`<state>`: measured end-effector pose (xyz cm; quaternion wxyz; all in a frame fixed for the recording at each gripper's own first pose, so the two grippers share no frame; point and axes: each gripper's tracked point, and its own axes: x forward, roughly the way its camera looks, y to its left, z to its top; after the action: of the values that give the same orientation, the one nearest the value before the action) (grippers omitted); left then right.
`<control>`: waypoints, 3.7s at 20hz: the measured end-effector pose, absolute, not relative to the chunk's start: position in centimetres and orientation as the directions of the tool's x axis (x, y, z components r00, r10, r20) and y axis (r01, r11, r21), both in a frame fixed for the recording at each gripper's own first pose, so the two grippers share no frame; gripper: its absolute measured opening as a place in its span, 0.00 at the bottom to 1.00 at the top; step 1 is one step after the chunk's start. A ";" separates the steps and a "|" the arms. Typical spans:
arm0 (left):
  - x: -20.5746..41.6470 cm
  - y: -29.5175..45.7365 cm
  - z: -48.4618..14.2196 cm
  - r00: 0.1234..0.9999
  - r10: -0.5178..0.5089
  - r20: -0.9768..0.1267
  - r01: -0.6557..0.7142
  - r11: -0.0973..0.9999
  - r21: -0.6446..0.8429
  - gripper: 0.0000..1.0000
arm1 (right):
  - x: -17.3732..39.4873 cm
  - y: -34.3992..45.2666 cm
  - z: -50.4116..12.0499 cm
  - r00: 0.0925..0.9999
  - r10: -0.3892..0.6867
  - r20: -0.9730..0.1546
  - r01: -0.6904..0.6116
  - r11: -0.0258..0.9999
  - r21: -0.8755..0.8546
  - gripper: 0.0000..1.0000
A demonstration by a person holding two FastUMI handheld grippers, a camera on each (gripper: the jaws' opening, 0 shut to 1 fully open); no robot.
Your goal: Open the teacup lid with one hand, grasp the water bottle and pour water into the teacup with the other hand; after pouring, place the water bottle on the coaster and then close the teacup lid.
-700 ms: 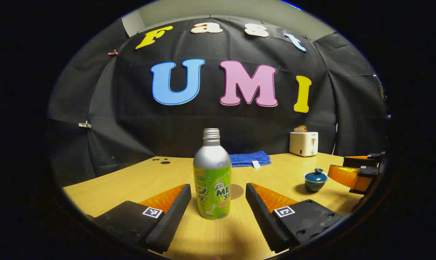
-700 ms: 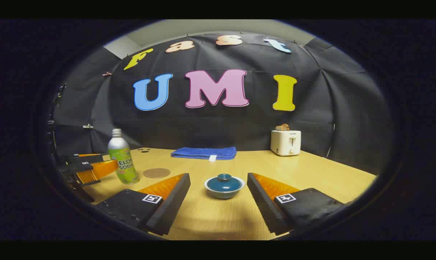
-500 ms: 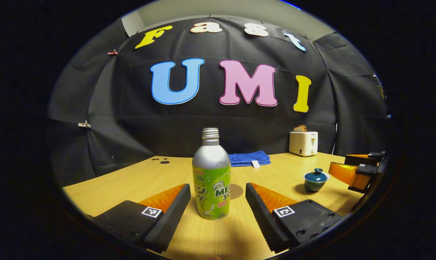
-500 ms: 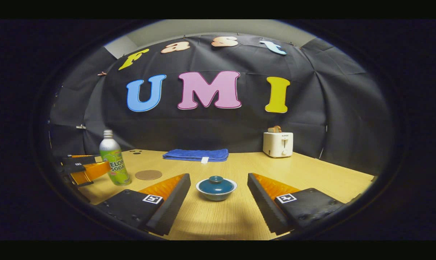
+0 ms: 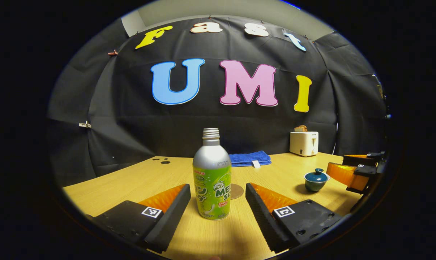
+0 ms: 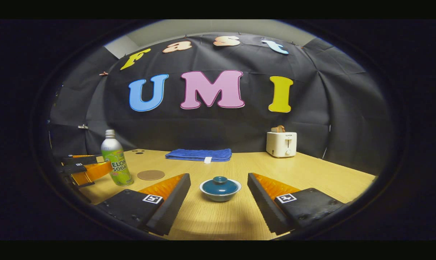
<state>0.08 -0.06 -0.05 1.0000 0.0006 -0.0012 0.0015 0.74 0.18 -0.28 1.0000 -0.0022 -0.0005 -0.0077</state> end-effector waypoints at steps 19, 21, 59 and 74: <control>0.4 -1.1 0.0 0.998 -0.065 0.007 0.065 0.998 0.000 0.97 | 2.5 0.2 -0.8 1.000 0.011 -0.020 -0.012 0.999 -0.042 0.98; 0.4 -1.1 -0.1 0.998 -0.066 0.007 0.066 0.998 0.000 0.97 | 3.5 0.2 -1.2 0.999 0.010 -0.053 -0.014 0.998 -0.060 0.98; 0.5 -0.4 -0.1 1.000 -0.025 0.004 0.025 1.000 -0.001 0.97 | 8.8 0.7 -2.8 0.979 0.073 -0.190 -0.074 0.997 0.003 0.27; 4.8 0.6 -0.2 0.999 0.040 0.001 -0.040 0.999 -0.003 0.97 | 3.9 -5.9 0.4 0.996 0.005 -0.092 -0.004 1.000 0.007 0.24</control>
<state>4.84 0.55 -0.16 0.9998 -0.0014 -0.0004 0.0199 3.91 -5.92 0.40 0.9989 0.0035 0.0458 0.0022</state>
